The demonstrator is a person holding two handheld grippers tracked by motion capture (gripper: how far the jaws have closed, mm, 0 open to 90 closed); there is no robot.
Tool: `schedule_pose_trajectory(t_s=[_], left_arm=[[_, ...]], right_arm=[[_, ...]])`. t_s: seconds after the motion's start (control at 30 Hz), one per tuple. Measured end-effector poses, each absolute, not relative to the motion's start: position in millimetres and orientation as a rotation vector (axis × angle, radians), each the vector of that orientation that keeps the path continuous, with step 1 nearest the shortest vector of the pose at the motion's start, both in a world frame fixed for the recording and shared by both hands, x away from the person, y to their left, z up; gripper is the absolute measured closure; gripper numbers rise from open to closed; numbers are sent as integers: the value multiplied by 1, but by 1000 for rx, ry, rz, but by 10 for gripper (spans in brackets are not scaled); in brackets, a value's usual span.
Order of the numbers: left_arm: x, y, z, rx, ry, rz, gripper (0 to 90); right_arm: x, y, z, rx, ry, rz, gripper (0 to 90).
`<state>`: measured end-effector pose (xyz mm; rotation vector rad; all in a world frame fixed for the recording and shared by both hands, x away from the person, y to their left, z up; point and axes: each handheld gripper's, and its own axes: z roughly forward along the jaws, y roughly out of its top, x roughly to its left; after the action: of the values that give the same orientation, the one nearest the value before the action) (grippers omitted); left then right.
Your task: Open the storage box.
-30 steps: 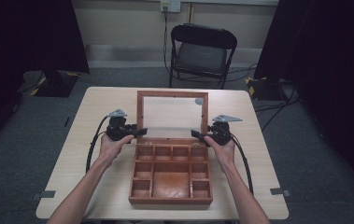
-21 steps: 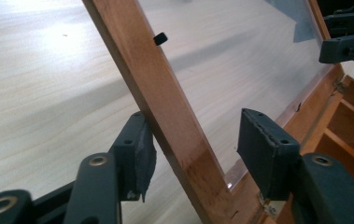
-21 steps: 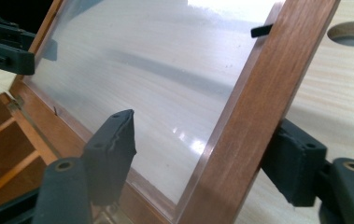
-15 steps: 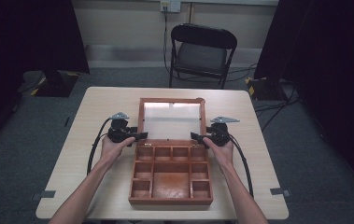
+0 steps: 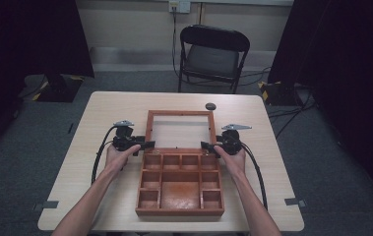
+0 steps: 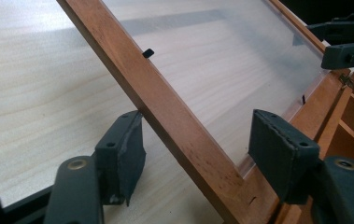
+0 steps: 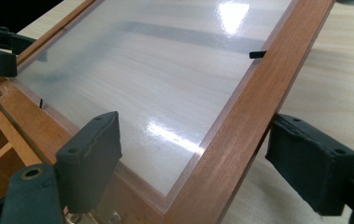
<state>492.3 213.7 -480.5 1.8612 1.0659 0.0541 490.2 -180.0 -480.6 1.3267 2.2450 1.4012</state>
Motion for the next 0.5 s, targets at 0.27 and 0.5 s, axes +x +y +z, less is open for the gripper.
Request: schedule_pose_trajectory(t_s=[0.27, 0.5], left_arm=[[492, 221, -483, 1847, 1088, 58, 323], [486, 227, -474, 1868, 1084, 122, 291]], right_arm=[[496, -188, -491, 1464, 2293, 1458, 156], [490, -195, -480, 1401, 2266, 1396, 156]])
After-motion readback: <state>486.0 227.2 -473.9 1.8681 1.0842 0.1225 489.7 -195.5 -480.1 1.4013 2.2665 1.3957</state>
